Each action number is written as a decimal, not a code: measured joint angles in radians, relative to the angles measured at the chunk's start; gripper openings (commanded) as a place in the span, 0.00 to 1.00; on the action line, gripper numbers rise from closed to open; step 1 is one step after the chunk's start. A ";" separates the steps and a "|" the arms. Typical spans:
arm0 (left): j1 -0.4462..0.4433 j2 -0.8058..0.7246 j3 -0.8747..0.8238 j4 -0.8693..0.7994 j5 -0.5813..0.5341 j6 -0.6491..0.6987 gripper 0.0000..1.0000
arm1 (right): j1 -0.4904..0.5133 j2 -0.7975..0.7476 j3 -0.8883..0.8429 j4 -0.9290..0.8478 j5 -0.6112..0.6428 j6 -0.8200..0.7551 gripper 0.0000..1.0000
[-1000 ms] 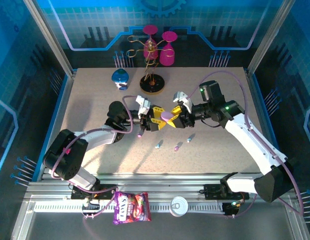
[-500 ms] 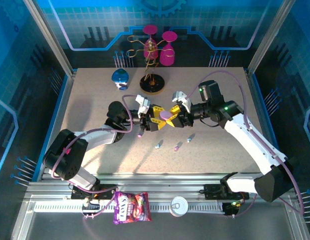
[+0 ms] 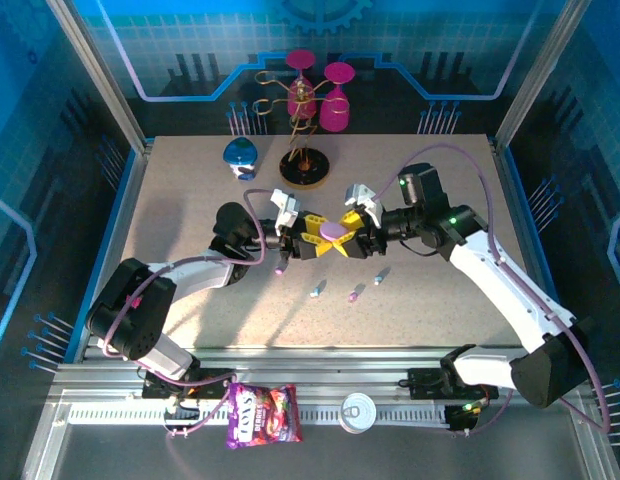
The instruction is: Insert wireless bluetooth earbuds into charging case
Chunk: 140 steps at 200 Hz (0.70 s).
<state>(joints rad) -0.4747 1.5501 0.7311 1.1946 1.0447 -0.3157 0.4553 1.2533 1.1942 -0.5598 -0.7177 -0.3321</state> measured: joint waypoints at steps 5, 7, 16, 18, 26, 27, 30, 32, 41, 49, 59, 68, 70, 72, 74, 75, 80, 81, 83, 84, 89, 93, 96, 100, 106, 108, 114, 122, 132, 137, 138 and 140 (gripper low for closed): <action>0.000 0.000 0.000 0.001 0.002 0.001 0.18 | 0.000 -0.003 -0.003 0.005 0.005 -0.003 0.57; 0.000 0.000 0.000 0.001 0.004 0.002 0.18 | 0.000 -0.005 -0.005 0.006 0.007 0.002 0.57; 0.000 0.000 0.000 0.002 0.009 0.004 0.18 | 0.000 -0.011 -0.013 0.016 0.013 0.005 0.59; 0.000 0.000 0.000 0.003 0.011 0.004 0.18 | 0.000 -0.012 -0.015 0.018 0.015 0.006 0.59; 0.000 0.000 0.000 0.004 0.014 0.005 0.18 | -0.001 -0.019 -0.023 0.029 0.023 0.011 0.60; 0.000 0.000 0.000 0.004 0.014 0.005 0.18 | -0.001 -0.020 -0.025 0.031 0.024 0.013 0.60; 0.000 0.000 0.000 0.004 0.015 0.005 0.18 | -0.003 -0.022 -0.027 0.033 0.025 0.018 0.60; 0.000 0.000 0.000 0.005 0.016 0.005 0.18 | -0.003 -0.024 -0.029 0.037 0.027 0.017 0.60; 0.000 0.000 0.000 0.006 0.016 0.005 0.17 | -0.005 -0.030 -0.038 0.051 0.030 0.027 0.61; 0.000 0.000 0.000 0.006 0.015 0.005 0.17 | -0.007 -0.035 -0.047 0.063 0.030 0.037 0.61; 0.000 0.000 0.000 0.006 0.015 0.009 0.17 | -0.009 -0.039 -0.055 0.075 0.029 0.048 0.61; 0.000 0.000 0.000 0.006 0.013 0.012 0.17 | -0.013 -0.042 -0.061 0.085 0.029 0.061 0.61; 0.000 0.000 0.000 0.005 0.011 0.013 0.17 | -0.013 -0.042 -0.062 0.087 0.029 0.064 0.61; 0.000 0.000 0.000 0.005 0.011 0.013 0.17 | -0.013 -0.042 -0.063 0.088 0.029 0.065 0.61; 0.000 0.000 0.000 0.004 0.010 0.016 0.17 | -0.014 -0.043 -0.064 0.090 0.029 0.068 0.61; 0.000 0.000 0.000 0.003 0.010 0.017 0.17 | -0.014 -0.043 -0.064 0.090 0.029 0.069 0.61; 0.000 0.000 0.000 0.002 0.008 0.021 0.17 | -0.014 -0.043 -0.066 0.095 0.029 0.074 0.61; 0.000 0.000 0.000 0.001 0.008 0.023 0.17 | -0.014 -0.043 -0.067 0.097 0.029 0.076 0.61; 0.000 0.000 0.000 0.000 0.007 0.026 0.17 | -0.016 -0.044 -0.068 0.099 0.029 0.079 0.61; 0.000 0.000 0.000 -0.002 0.006 0.027 0.17 | -0.017 -0.044 -0.068 0.100 0.029 0.080 0.61; 0.000 0.000 0.000 -0.005 0.003 0.032 0.17 | -0.018 -0.045 -0.069 0.103 0.029 0.087 0.61; 0.001 0.000 0.000 -0.009 0.000 0.036 0.17 | -0.020 -0.045 -0.070 0.105 0.029 0.090 0.62; 0.001 0.000 0.000 -0.013 -0.001 0.040 0.17 | -0.023 -0.045 -0.071 0.108 0.029 0.096 0.62; 0.001 0.000 0.000 -0.018 -0.002 0.046 0.17 | -0.025 -0.045 -0.072 0.112 0.029 0.098 0.63; 0.002 0.000 0.000 -0.027 -0.003 0.056 0.17 | -0.030 -0.047 -0.075 0.118 0.027 0.104 0.63; 0.002 0.000 0.000 -0.031 -0.004 0.060 0.17 | -0.032 -0.048 -0.076 0.120 0.027 0.107 0.64; 0.002 0.000 0.000 -0.040 -0.005 0.067 0.17 | -0.035 -0.051 -0.079 0.124 0.026 0.110 0.64; 0.002 0.000 0.000 -0.052 -0.005 0.082 0.17 | -0.042 -0.055 -0.083 0.129 0.026 0.116 0.64; 0.002 -0.001 -0.001 -0.065 0.000 0.092 0.17 | -0.050 -0.060 -0.087 0.143 0.030 0.125 0.65; 0.002 -0.001 -0.003 -0.069 0.005 0.098 0.17 | -0.055 -0.063 -0.088 0.152 0.034 0.127 0.65; 0.001 -0.001 -0.003 -0.069 0.005 0.099 0.17 | -0.056 -0.063 -0.089 0.153 0.035 0.127 0.66; 0.001 -0.001 -0.005 -0.071 0.009 0.102 0.17 | -0.060 -0.065 -0.089 0.159 0.036 0.130 0.66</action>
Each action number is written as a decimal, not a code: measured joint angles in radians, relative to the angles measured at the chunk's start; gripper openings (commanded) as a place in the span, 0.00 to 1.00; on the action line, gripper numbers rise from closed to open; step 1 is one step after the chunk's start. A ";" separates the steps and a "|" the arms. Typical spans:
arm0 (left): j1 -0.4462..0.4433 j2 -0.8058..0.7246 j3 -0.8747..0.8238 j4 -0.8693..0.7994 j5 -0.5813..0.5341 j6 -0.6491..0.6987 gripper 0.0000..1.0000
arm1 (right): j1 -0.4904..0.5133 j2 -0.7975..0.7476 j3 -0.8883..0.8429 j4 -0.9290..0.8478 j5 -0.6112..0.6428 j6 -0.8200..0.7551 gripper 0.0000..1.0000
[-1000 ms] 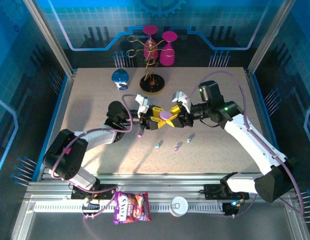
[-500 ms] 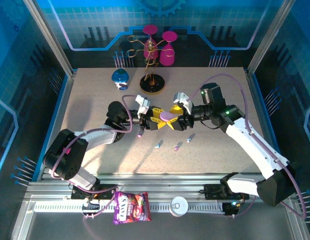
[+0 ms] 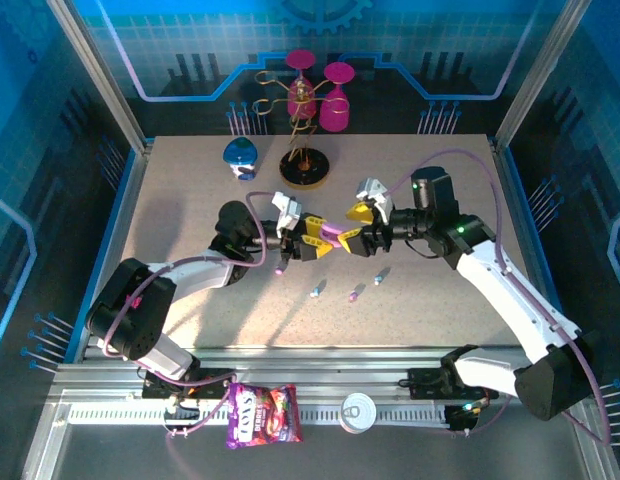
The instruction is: Insert wireless bluetooth earbuds into charging case
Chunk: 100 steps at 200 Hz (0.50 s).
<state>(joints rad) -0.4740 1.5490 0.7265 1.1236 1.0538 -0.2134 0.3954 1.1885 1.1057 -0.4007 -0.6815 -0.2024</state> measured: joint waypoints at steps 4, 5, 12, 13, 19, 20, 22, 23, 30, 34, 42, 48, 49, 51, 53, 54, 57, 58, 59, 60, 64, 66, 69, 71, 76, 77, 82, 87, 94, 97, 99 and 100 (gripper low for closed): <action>0.000 0.000 -0.002 -0.002 0.003 0.005 0.17 | -0.005 -0.002 0.000 0.006 0.002 0.003 0.67; 0.000 0.000 -0.003 -0.001 0.003 0.005 0.17 | -0.006 -0.002 0.000 0.007 0.002 0.003 0.67; 0.000 -0.001 -0.006 -0.004 0.010 0.010 0.17 | -0.013 -0.004 0.000 0.018 0.007 0.005 0.68; 0.000 -0.001 -0.006 -0.004 0.010 0.011 0.17 | -0.014 -0.004 0.000 0.019 0.008 0.005 0.69; 0.000 -0.002 -0.009 -0.005 0.012 0.014 0.17 | -0.018 -0.006 -0.001 0.026 0.012 0.008 0.70; 0.000 -0.002 -0.009 -0.005 0.013 0.014 0.17 | -0.018 -0.006 -0.001 0.026 0.013 0.007 0.70; 0.000 -0.003 -0.010 -0.005 0.014 0.014 0.17 | -0.019 -0.007 -0.001 0.028 0.014 0.008 0.70; 0.000 -0.003 -0.010 -0.005 0.014 0.014 0.17 | -0.019 -0.007 -0.002 0.029 0.015 0.009 0.70; 0.000 -0.003 -0.010 -0.005 0.017 0.018 0.17 | -0.019 -0.009 -0.004 0.036 0.019 0.012 0.71; 0.000 -0.004 -0.010 -0.005 0.017 0.020 0.17 | -0.019 -0.011 -0.006 0.041 0.021 0.016 0.73; 0.000 -0.005 -0.010 -0.005 0.017 0.026 0.18 | -0.019 -0.016 -0.013 0.048 0.024 0.018 0.77; 0.000 -0.005 -0.010 -0.005 0.017 0.030 0.18 | -0.019 -0.020 -0.016 0.052 0.027 0.019 0.80; 0.000 -0.005 -0.010 -0.005 0.017 0.030 0.18 | -0.019 -0.021 -0.017 0.053 0.027 0.020 0.80; 0.000 -0.006 -0.010 -0.005 0.017 0.031 0.18 | -0.019 -0.023 -0.019 0.055 0.028 0.025 0.82; 0.000 -0.006 -0.010 -0.005 0.017 0.032 0.18 | -0.019 -0.024 -0.020 0.058 0.027 0.022 0.83; 0.000 -0.006 -0.010 -0.005 0.017 0.032 0.18 | -0.019 -0.024 -0.021 0.059 0.028 0.019 0.83; 0.000 -0.006 -0.010 -0.005 0.017 0.033 0.18 | -0.019 -0.027 -0.024 0.062 0.027 0.024 0.84; 0.000 -0.006 -0.010 -0.005 0.017 0.033 0.18 | -0.019 -0.028 -0.024 0.063 0.027 0.026 0.85; 0.000 -0.006 -0.010 -0.005 0.017 0.033 0.18 | -0.019 -0.029 -0.025 0.063 0.027 0.025 0.85; 0.000 -0.006 -0.010 -0.005 0.017 0.033 0.18 | -0.019 -0.029 -0.026 0.064 0.027 0.023 0.86; 0.000 -0.006 -0.010 -0.005 0.017 0.033 0.18 | -0.019 -0.033 -0.029 0.066 0.027 0.023 0.87; 0.000 -0.006 -0.010 -0.005 0.017 0.033 0.18 | -0.019 -0.034 -0.030 0.067 0.027 0.026 0.87; 0.000 -0.006 -0.010 -0.005 0.017 0.033 0.18 | -0.020 -0.038 -0.033 0.070 0.026 0.019 0.89; 0.000 -0.006 -0.010 -0.005 0.016 0.033 0.18 | -0.019 -0.039 -0.035 0.071 0.026 0.022 0.89; 0.000 -0.006 -0.010 -0.005 0.016 0.033 0.19 | -0.020 -0.045 -0.039 0.075 0.024 0.020 0.92; 0.000 -0.006 -0.010 -0.005 0.016 0.033 0.19 | -0.020 -0.045 -0.039 0.076 0.023 0.021 0.92; 0.000 -0.006 -0.010 -0.005 0.014 0.033 0.19 | -0.020 -0.051 -0.043 0.079 0.021 0.021 0.93; 0.000 -0.006 -0.010 -0.006 0.012 0.033 0.19 | -0.020 -0.055 -0.046 0.081 0.019 0.027 0.94; 0.000 -0.006 -0.010 -0.006 0.009 0.033 0.19 | -0.020 -0.062 -0.048 0.084 0.017 0.028 0.95; 0.000 -0.006 -0.010 -0.006 0.008 0.033 0.19 | -0.020 -0.066 -0.051 0.089 0.016 0.027 0.95; 0.000 -0.006 -0.010 -0.005 0.007 0.033 0.19 | -0.020 -0.066 -0.051 0.090 0.016 0.028 0.95; 0.000 -0.006 -0.010 -0.005 0.006 0.034 0.19 | -0.020 -0.069 -0.053 0.092 0.016 0.030 0.95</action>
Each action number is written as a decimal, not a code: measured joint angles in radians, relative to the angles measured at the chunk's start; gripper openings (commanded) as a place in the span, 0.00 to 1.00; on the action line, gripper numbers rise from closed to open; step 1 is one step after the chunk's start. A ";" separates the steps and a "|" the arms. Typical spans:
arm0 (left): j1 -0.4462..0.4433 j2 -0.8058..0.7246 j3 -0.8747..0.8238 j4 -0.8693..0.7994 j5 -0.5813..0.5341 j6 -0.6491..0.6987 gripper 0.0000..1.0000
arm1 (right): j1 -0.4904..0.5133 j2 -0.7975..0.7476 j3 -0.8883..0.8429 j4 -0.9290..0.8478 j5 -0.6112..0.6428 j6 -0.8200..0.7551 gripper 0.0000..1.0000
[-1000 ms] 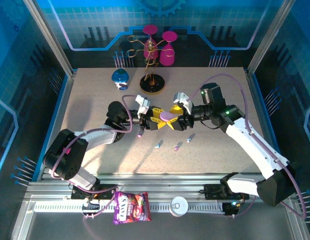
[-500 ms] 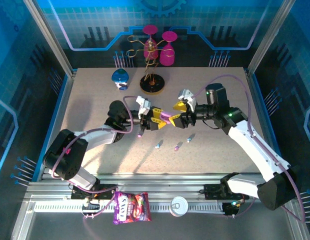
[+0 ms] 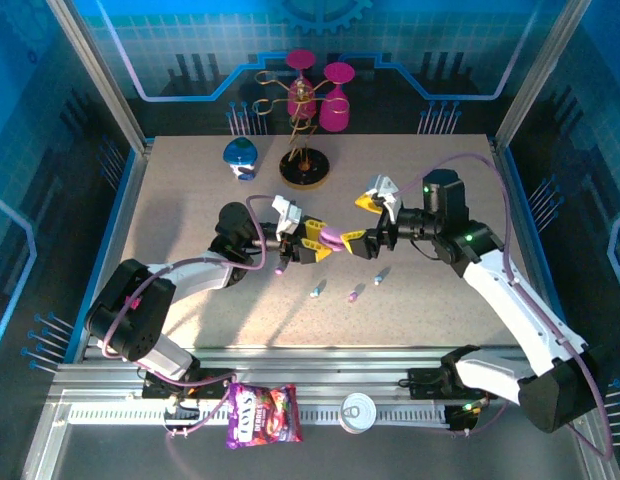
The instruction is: Insert wireless bluetooth earbuds into charging case
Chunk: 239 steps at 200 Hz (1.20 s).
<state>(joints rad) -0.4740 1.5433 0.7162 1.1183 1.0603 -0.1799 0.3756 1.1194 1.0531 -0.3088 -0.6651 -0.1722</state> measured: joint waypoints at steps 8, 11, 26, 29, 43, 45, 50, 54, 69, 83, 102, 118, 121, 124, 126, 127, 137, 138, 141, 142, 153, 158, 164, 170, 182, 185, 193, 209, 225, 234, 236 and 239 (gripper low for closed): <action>0.000 0.000 0.000 0.000 -0.002 0.000 0.19 | 0.000 -0.008 -0.005 0.007 0.000 0.000 0.92; 0.000 0.000 0.000 0.000 -0.002 0.000 0.19 | 0.001 -0.011 -0.006 0.008 0.001 -0.002 0.92; 0.000 0.000 0.000 0.000 -0.008 -0.001 0.19 | 0.006 -0.016 -0.007 0.011 0.009 -0.011 0.91; 0.000 0.000 0.000 0.000 -0.008 -0.001 0.19 | 0.009 -0.016 -0.007 0.011 0.011 -0.012 0.91; 0.000 0.000 0.000 0.000 -0.008 -0.001 0.19 | 0.028 -0.016 -0.007 0.008 0.023 -0.035 0.91; 0.000 0.000 0.000 0.000 -0.009 -0.001 0.19 | 0.033 -0.016 -0.007 0.006 0.024 -0.040 0.91; 0.000 0.000 0.000 0.000 -0.009 -0.001 0.19 | 0.043 -0.016 -0.007 0.005 0.029 -0.049 0.91; 0.000 0.000 0.000 -0.001 -0.009 -0.002 0.19 | 0.052 -0.016 -0.007 0.004 0.031 -0.058 0.91; 0.000 -0.001 0.000 -0.008 -0.009 -0.004 0.19 | 0.089 -0.016 -0.010 0.003 0.047 -0.090 0.90; 0.000 -0.004 0.000 -0.011 -0.009 -0.005 0.19 | 0.108 -0.014 -0.011 0.001 0.064 -0.110 0.86; 0.000 -0.013 0.000 -0.014 -0.008 -0.006 0.19 | 0.109 0.003 -0.011 -0.011 0.098 -0.133 0.83; 0.000 -0.020 0.000 -0.015 -0.012 -0.010 0.19 | 0.111 0.026 -0.011 -0.027 0.114 -0.143 0.82; 0.000 -0.020 0.000 -0.014 -0.013 -0.012 0.18 | 0.111 0.031 -0.011 -0.030 0.116 -0.146 0.82; 0.000 -0.020 0.000 -0.016 -0.015 -0.012 0.18 | 0.113 0.034 -0.011 -0.032 0.116 -0.146 0.81; 0.001 -0.020 0.000 -0.016 -0.015 -0.013 0.18 | 0.113 0.036 -0.011 -0.032 0.117 -0.147 0.81; 0.001 -0.020 0.000 -0.017 -0.015 -0.013 0.18 | 0.114 0.037 -0.011 -0.033 0.116 -0.147 0.81; 0.003 -0.020 -0.001 -0.030 -0.016 -0.014 0.18 | 0.114 0.042 -0.011 -0.034 0.122 -0.148 0.79; 0.003 -0.020 -0.001 -0.031 -0.016 -0.015 0.18 | 0.114 0.042 -0.011 -0.034 0.124 -0.148 0.79; 0.003 -0.020 -0.001 -0.033 -0.016 -0.016 0.18 | 0.114 0.042 -0.011 -0.034 0.125 -0.148 0.79; 0.003 -0.020 -0.001 -0.033 -0.017 -0.016 0.18 | 0.114 0.042 -0.011 -0.034 0.126 -0.148 0.79; 0.004 -0.020 -0.001 -0.038 -0.019 -0.021 0.18 | 0.114 0.042 -0.011 -0.034 0.130 -0.147 0.77; 0.004 -0.020 -0.001 -0.039 -0.021 -0.021 0.18 | 0.114 0.042 -0.011 -0.034 0.130 -0.147 0.77; 0.005 -0.020 -0.001 -0.041 -0.023 -0.021 0.18 | 0.114 0.042 -0.010 -0.034 0.131 -0.147 0.76; 0.005 -0.020 -0.001 -0.043 -0.024 -0.021 0.18 | 0.114 0.042 -0.011 -0.034 0.131 -0.147 0.76; 0.005 -0.020 -0.001 -0.046 -0.024 -0.020 0.18 | 0.114 0.039 -0.010 -0.034 0.131 -0.146 0.75; 0.005 -0.020 -0.001 -0.046 -0.024 -0.019 0.18 | 0.114 0.038 -0.011 -0.034 0.131 -0.146 0.75; 0.005 -0.020 -0.001 -0.045 -0.024 -0.019 0.18 | 0.114 0.035 -0.011 -0.034 0.130 -0.146 0.74; 0.005 -0.020 -0.001 -0.045 -0.024 -0.018 0.18 | 0.106 0.028 -0.011 -0.035 0.122 -0.142 0.72; 0.005 -0.020 -0.001 -0.045 -0.027 -0.005 0.18 | 0.091 0.019 -0.011 -0.034 0.104 -0.132 0.71; 0.005 -0.020 -0.001 -0.049 -0.027 -0.001 0.18 | 0.084 0.014 -0.011 -0.034 0.097 -0.127 0.70; 0.005 -0.020 -0.001 -0.050 -0.027 -0.001 0.18 | 0.083 0.014 -0.011 -0.033 0.095 -0.127 0.70; 0.005 -0.020 -0.001 -0.051 -0.027 0.000 0.18 | 0.081 0.013 -0.011 -0.032 0.092 -0.122 0.70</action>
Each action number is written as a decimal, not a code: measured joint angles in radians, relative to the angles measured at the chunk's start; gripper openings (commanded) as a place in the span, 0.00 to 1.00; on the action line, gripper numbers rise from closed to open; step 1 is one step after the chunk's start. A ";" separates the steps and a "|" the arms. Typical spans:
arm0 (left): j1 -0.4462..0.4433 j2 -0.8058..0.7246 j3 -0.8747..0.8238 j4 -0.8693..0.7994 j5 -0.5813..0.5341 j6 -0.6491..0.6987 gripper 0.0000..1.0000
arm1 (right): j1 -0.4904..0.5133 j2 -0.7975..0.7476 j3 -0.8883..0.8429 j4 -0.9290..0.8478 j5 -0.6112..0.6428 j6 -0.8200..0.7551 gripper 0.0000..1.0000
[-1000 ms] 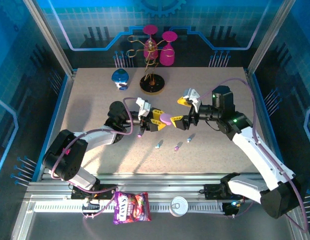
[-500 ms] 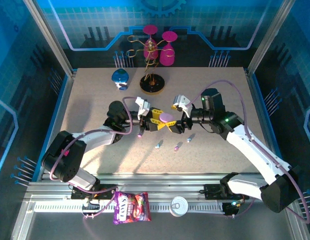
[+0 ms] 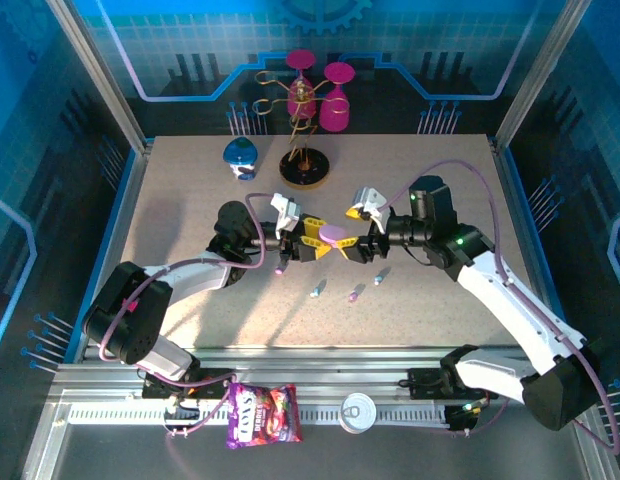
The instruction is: Insert wireless bluetooth earbuds into charging case
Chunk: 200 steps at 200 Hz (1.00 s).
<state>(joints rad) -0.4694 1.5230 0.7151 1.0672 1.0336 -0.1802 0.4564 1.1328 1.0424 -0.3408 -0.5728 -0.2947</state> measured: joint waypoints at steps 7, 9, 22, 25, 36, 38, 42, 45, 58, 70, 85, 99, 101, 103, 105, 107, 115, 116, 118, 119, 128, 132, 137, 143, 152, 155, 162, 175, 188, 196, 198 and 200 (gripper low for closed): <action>0.000 0.000 0.000 -0.008 0.001 0.000 0.18 | -0.004 -0.002 0.000 0.005 -0.003 0.004 0.70; 0.000 0.000 0.000 -0.010 0.001 0.000 0.18 | -0.005 -0.002 0.000 0.006 -0.003 0.003 0.70; 0.000 0.000 0.000 -0.016 0.000 0.000 0.18 | -0.010 -0.002 0.000 0.014 -0.004 0.010 0.68; 0.000 0.000 0.000 -0.017 0.000 0.000 0.18 | -0.010 -0.002 0.000 0.014 -0.004 0.010 0.68; 0.000 0.000 0.000 -0.018 0.000 0.000 0.18 | -0.011 -0.002 0.000 0.015 -0.004 0.016 0.65; 0.000 0.000 0.000 -0.018 0.000 0.000 0.18 | -0.011 -0.002 0.000 0.016 -0.004 0.018 0.65; 0.001 0.000 0.000 -0.018 0.000 0.000 0.18 | -0.011 -0.002 0.000 0.018 -0.003 0.018 0.64; 0.001 0.000 0.000 -0.020 0.000 0.000 0.18 | -0.011 -0.002 0.000 0.018 -0.003 0.023 0.63; 0.002 0.000 0.000 -0.025 0.000 -0.001 0.18 | -0.011 -0.002 0.000 0.026 -0.001 0.029 0.59; 0.003 0.000 0.000 -0.033 0.000 -0.001 0.18 | -0.012 -0.002 0.000 0.037 0.006 0.032 0.56; 0.002 0.000 0.000 -0.034 0.008 -0.001 0.18 | -0.013 -0.002 0.000 0.052 0.026 0.037 0.53; 0.002 0.000 0.000 -0.032 0.012 -0.001 0.18 | -0.013 0.000 0.000 0.056 0.038 0.038 0.49; 0.002 0.000 0.000 -0.032 0.013 -0.001 0.18 | -0.013 0.000 0.000 0.056 0.039 0.037 0.48; 0.002 0.000 0.000 -0.032 0.013 -0.001 0.18 | -0.013 0.000 0.000 0.057 0.039 0.035 0.48; 0.002 0.000 0.000 -0.032 0.013 -0.001 0.18 | -0.013 0.000 0.000 0.057 0.040 0.037 0.47; 0.002 0.000 0.000 -0.031 0.013 -0.001 0.18 | -0.013 0.000 0.000 0.057 0.042 0.037 0.47; 0.002 0.000 0.000 -0.031 0.015 -0.002 0.18 | -0.013 0.000 0.000 0.059 0.042 0.034 0.43; 0.002 0.000 0.000 -0.031 0.015 -0.002 0.18 | -0.013 0.000 0.000 0.059 0.042 0.033 0.42; 0.002 0.000 0.000 -0.031 0.015 -0.003 0.18 | -0.013 0.000 0.000 0.058 0.042 0.035 0.41; 0.002 0.000 0.000 -0.031 0.015 -0.003 0.18 | -0.013 0.000 0.000 0.058 0.042 0.035 0.40; 0.002 0.000 0.000 -0.031 0.015 -0.004 0.18 | -0.013 0.000 0.000 0.058 0.042 0.026 0.33; 0.002 0.000 0.000 -0.031 0.015 -0.004 0.18 | -0.013 0.001 0.000 0.057 0.042 0.035 0.31; 0.002 0.000 0.000 -0.031 0.015 -0.004 0.18 | -0.013 0.001 0.000 0.058 0.041 0.028 0.29; 0.002 0.000 0.000 -0.031 0.015 -0.005 0.18 | -0.013 0.002 0.000 0.058 0.040 0.026 0.27; 0.002 0.000 0.000 -0.031 0.015 -0.005 0.18 | -0.013 0.002 0.000 0.057 0.037 0.027 0.24; 0.002 0.000 0.000 -0.031 0.015 -0.005 0.18 | -0.013 0.003 0.000 0.057 0.034 0.024 0.24; 0.002 0.000 0.000 -0.030 0.014 -0.005 0.18 | -0.013 0.003 0.000 0.055 0.029 0.023 0.23; 0.002 0.000 0.000 -0.030 0.014 -0.006 0.18 | -0.012 0.003 0.000 0.051 0.015 0.019 0.17; 0.002 0.000 0.000 -0.027 0.015 -0.013 0.19 | -0.011 0.003 0.000 0.047 0.009 0.012 0.10; 0.002 0.000 0.000 -0.026 0.019 -0.019 0.19 | -0.010 0.003 0.000 0.047 0.010 0.004 0.07; 0.002 0.000 0.000 -0.025 0.019 -0.022 0.19 | -0.010 0.003 0.000 0.047 0.011 0.007 0.06; 0.002 0.000 0.000 -0.025 0.019 -0.023 0.19 | -0.010 0.003 0.000 0.046 0.012 0.005 0.05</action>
<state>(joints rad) -0.4675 1.5230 0.7151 1.0424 1.0527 -0.2035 0.4461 1.1355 1.0420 -0.2951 -0.5606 -0.2893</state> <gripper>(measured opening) 0.356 0.096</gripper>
